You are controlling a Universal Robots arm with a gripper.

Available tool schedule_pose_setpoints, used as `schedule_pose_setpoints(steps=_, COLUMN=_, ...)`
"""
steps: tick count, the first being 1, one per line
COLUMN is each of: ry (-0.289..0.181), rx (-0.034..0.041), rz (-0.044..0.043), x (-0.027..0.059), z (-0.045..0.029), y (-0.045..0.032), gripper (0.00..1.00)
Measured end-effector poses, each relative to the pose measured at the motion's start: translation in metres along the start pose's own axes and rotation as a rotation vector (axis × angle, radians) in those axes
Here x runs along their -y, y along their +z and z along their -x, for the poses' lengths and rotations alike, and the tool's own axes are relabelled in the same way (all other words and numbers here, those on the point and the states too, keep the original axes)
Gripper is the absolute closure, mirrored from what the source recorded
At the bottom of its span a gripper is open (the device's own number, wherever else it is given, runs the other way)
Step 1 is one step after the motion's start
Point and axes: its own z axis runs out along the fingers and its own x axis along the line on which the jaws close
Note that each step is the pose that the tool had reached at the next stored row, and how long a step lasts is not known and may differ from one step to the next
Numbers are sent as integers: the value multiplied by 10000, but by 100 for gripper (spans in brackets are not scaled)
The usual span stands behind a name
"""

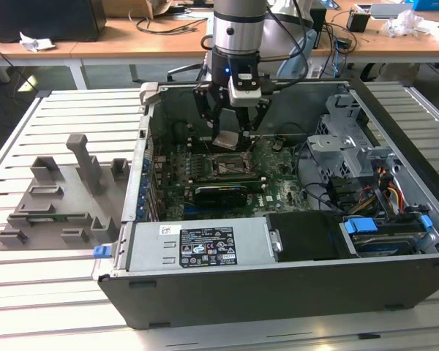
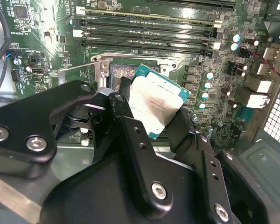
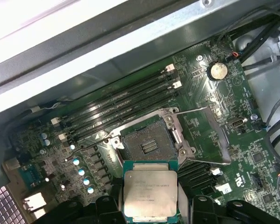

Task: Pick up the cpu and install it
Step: 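Place the cpu into insertion slot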

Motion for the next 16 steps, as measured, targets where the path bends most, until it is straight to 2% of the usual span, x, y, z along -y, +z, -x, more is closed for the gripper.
schedule_pose_setpoints(steps=16, ry=737, rx=-68, rz=-3, x=0, z=0, y=1, gripper=45)
